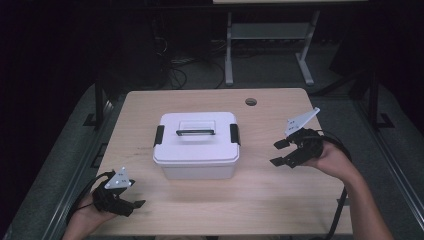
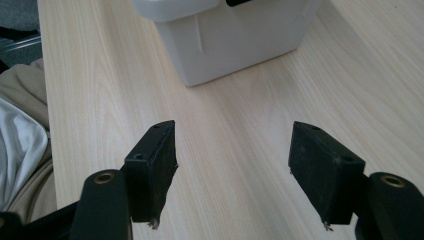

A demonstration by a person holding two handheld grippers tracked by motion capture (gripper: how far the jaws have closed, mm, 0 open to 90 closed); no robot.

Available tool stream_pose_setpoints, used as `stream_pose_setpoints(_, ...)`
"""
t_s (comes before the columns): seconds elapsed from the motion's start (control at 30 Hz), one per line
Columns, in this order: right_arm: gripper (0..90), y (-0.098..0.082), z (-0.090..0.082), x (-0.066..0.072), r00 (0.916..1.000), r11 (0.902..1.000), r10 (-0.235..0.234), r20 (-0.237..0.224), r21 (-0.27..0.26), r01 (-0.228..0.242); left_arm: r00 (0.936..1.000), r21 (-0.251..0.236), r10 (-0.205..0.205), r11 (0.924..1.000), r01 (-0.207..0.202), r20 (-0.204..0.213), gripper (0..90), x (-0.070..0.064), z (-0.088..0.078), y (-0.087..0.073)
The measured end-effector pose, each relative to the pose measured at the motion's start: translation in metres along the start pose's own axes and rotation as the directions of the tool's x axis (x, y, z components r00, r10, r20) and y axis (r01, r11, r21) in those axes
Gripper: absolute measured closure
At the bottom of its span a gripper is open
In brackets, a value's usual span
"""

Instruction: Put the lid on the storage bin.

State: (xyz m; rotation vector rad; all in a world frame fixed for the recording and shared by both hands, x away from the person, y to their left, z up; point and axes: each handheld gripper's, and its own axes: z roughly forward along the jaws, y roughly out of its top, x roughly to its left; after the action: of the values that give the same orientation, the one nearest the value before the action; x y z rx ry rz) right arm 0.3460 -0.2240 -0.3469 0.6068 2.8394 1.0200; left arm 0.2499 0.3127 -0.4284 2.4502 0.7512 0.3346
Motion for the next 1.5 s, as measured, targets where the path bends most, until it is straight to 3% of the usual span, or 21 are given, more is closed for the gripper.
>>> stream_pose_setpoints(0.77, 34.4, -0.031, 0.011, -0.002, 0.9981, 0.9983, 0.058, -0.019, -0.001, -0.058, 1.0000, -0.001, 0.003, 1.0000, -0.003, 0.004, 21.9, 0.001, 0.001, -0.001)
stream_pose_setpoints(1.5, 33.7, -0.054, 0.020, 0.001, 0.9959, 0.9965, 0.084, -0.034, 0.001, -0.084, 1.0000, 0.001, 0.001, 1.0000, -0.001, 0.001, 21.9, 0.000, 0.002, -0.002)
